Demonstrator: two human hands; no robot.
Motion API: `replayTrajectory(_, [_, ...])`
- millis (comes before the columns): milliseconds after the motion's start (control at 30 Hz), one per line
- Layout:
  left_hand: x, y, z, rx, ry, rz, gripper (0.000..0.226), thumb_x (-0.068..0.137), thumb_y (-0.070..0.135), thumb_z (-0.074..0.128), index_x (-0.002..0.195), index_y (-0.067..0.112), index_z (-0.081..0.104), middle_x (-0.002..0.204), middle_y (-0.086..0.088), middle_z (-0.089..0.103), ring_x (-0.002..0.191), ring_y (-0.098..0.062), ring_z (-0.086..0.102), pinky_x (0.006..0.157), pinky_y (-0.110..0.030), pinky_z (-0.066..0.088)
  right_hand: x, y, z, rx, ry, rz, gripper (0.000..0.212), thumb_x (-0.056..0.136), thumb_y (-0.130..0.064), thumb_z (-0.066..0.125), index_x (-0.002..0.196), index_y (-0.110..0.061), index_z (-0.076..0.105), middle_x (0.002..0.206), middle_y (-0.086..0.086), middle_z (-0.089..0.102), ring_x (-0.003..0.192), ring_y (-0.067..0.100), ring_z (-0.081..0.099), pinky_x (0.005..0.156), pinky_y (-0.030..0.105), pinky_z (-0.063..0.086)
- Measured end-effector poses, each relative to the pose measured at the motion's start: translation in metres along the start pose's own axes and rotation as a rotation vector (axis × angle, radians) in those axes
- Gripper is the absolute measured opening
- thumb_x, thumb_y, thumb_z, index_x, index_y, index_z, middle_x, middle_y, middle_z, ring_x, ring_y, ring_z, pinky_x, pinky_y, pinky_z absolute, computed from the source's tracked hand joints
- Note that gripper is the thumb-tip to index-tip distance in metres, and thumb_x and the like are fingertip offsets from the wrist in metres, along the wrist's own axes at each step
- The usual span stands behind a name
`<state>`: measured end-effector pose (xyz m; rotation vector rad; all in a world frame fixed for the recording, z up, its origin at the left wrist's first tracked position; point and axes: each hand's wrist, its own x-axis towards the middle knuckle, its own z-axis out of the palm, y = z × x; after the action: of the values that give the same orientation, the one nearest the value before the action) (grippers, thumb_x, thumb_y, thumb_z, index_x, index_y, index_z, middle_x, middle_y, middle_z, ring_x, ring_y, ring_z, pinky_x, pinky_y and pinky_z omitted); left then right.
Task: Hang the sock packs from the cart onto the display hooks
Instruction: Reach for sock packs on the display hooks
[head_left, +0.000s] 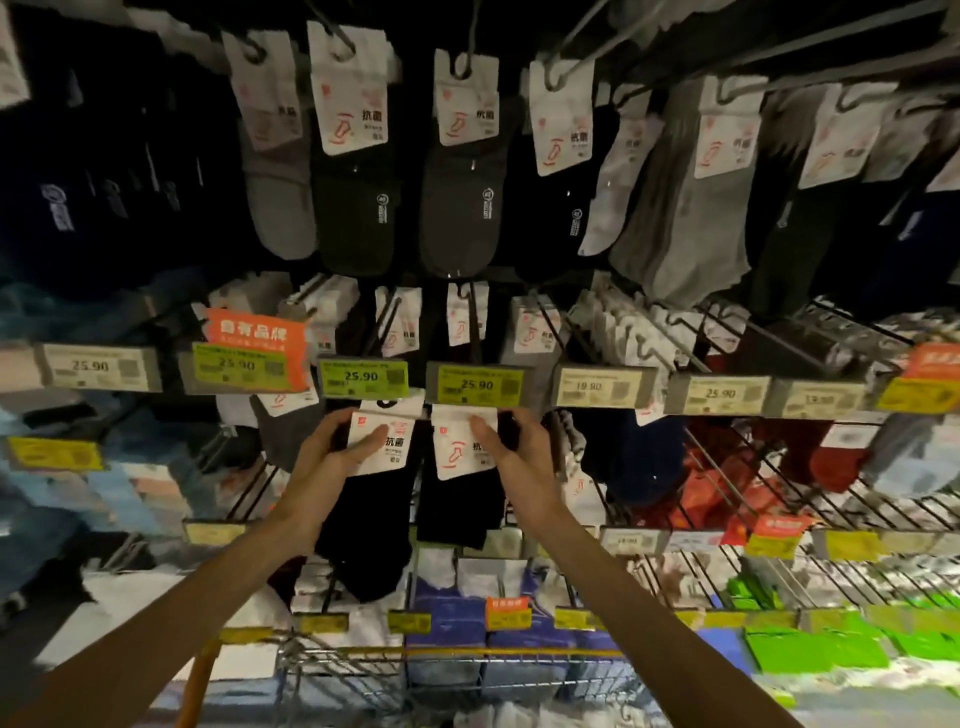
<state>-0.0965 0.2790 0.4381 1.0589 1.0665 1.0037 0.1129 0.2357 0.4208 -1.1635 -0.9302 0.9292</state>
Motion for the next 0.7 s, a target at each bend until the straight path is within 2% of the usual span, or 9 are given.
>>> replayTrajectory(167, [0.006,-0.001,0.004,-0.009,-0.067,0.006,0.040,0.085,0.022,0.068,0.122,0.007,0.063,0.114,-0.018,0.070,0.105,-0.035,0.067,0.095,-0.051,0.052,-0.004,-0.003,-0.009,0.069,-0.041,-0.074,0.011,0.091,-0.003,0.063,0.102,-0.006,0.062,0.089,-0.005,0.074,0.085,0.010,0.070,0.071,0.023,0.055])
replayTrajectory(267, [0.010,-0.001,0.010,-0.062,-0.032,0.022,0.044,0.080,0.026,0.071,0.118,0.006,0.065,0.107,-0.016,0.072,0.093,-0.031,0.070,0.080,-0.041,0.054,0.000,-0.010,-0.007,0.069,-0.045,-0.105,0.016,0.092,-0.003,0.062,0.106,-0.012,0.063,0.090,-0.010,0.075,0.088,0.006,0.070,0.073,0.019,0.053])
replayTrajectory(367, [0.014,-0.001,0.017,-0.100,0.021,0.037,0.029,0.085,0.023,0.070,0.109,0.008,0.067,0.098,-0.010,0.073,0.082,-0.020,0.071,0.071,-0.031,0.053,0.009,-0.011,-0.002,-0.033,0.017,-0.180,0.022,0.092,-0.004,0.064,0.112,-0.012,0.064,0.100,-0.011,0.072,0.097,0.002,0.067,0.079,0.014,0.049])
replayTrajectory(467, [0.015,-0.003,0.018,-0.108,0.051,0.032,0.022,0.089,0.019,0.068,0.107,0.009,0.068,0.096,-0.008,0.074,0.083,-0.021,0.071,0.073,-0.032,0.052,0.017,-0.003,0.000,-0.080,0.042,-0.226,0.019,0.092,-0.006,0.065,0.110,-0.010,0.067,0.100,-0.015,0.071,0.100,0.000,0.065,0.081,0.010,0.046])
replayTrajectory(567, [0.014,-0.007,0.015,-0.078,0.074,0.048,0.026,0.089,0.018,0.068,0.110,0.003,0.066,0.098,-0.011,0.073,0.090,-0.026,0.069,0.076,-0.035,0.053,0.030,0.005,0.002,-0.172,0.096,-0.252,0.016,0.091,-0.003,0.065,0.107,-0.004,0.066,0.094,-0.013,0.070,0.094,-0.005,0.063,0.080,0.007,0.043])
replayTrajectory(667, [0.011,-0.012,0.016,-0.020,0.093,0.080,0.025,0.088,0.018,0.070,0.107,0.003,0.065,0.096,-0.012,0.073,0.086,-0.024,0.069,0.075,-0.034,0.054,0.051,0.016,0.005,-0.371,0.132,-0.263,0.004,0.092,0.004,0.059,0.094,0.002,0.061,0.082,-0.004,0.067,0.078,-0.004,0.061,0.073,0.010,0.046])
replayTrajectory(700, [0.010,-0.014,0.017,-0.009,0.092,0.075,0.025,0.087,0.019,0.071,0.107,0.004,0.065,0.095,-0.012,0.074,0.084,-0.024,0.070,0.074,-0.035,0.055,0.056,0.018,0.007,-0.412,0.141,-0.264,0.007,0.091,0.006,0.059,0.088,0.000,0.059,0.075,-0.005,0.066,0.071,-0.003,0.060,0.070,0.011,0.047])
